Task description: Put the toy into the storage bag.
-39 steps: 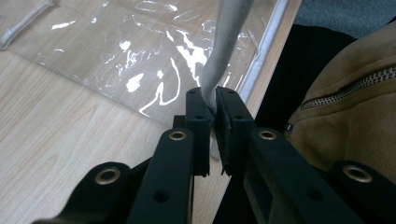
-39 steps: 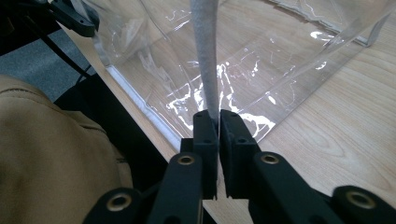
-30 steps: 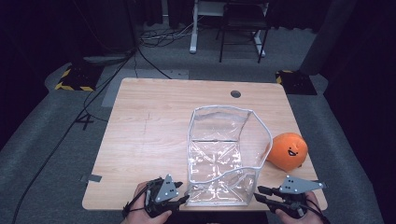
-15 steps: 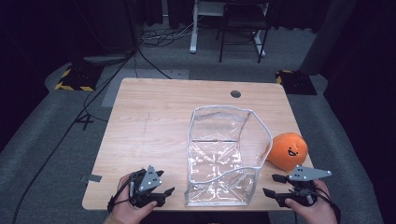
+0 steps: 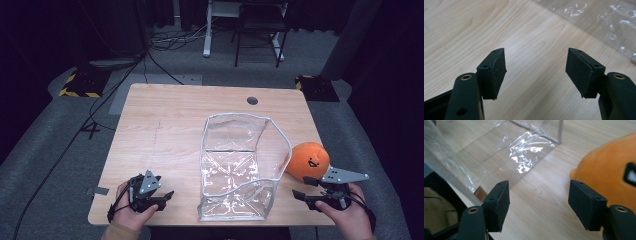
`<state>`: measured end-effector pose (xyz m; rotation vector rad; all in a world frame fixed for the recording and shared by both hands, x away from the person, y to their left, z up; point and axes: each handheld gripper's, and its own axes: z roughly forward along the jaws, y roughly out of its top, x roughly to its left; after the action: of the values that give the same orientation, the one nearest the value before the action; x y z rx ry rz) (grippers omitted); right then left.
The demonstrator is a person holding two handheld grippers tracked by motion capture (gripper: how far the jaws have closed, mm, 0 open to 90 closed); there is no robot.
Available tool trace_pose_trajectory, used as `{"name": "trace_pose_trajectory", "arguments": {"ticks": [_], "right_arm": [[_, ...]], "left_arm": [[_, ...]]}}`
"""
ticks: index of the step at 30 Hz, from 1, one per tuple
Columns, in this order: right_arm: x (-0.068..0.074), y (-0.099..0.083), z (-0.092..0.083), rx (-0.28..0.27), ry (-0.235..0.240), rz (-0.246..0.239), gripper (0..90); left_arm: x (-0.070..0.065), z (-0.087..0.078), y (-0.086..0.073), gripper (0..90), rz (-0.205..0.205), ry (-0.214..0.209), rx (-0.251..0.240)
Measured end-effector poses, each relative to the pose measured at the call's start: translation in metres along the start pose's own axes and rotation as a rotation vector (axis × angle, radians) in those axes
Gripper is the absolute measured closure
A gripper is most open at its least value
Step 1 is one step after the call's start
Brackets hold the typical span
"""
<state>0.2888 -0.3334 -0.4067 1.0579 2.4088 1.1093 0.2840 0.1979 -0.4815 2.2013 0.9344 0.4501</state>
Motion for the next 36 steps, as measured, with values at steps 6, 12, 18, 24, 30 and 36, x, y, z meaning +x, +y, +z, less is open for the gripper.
{"name": "trace_pose_trajectory", "arguments": {"ticks": [6,12,18,24,30,36], "right_arm": [[-0.013,0.013,-0.005,-0.009,-0.018,-0.007,35.7],[-0.029,0.026,-0.009,-0.001,-0.039,-0.001,36.6],[-0.045,0.033,-0.01,0.021,-0.059,0.016,37.7],[-0.062,0.039,-0.011,0.051,-0.086,0.03,39.6],[-0.078,0.045,-0.014,0.054,-0.115,0.049,42.6],[-0.093,0.049,-0.019,0.042,-0.145,0.072,45.3]], "left_arm": [[0.014,0.002,-0.015,33.2,-0.057,0.026,0.014],[0.024,0.005,-0.027,33.1,-0.1,0.035,0.031],[0.031,0.007,-0.037,31.7,-0.13,0.048,0.045],[0.035,0.005,-0.044,30.4,-0.142,0.048,0.016],[0.036,0.006,-0.045,28.9,-0.142,0.047,0.004],[0.036,0.006,-0.044,28.7,-0.146,0.046,0.004]]}}
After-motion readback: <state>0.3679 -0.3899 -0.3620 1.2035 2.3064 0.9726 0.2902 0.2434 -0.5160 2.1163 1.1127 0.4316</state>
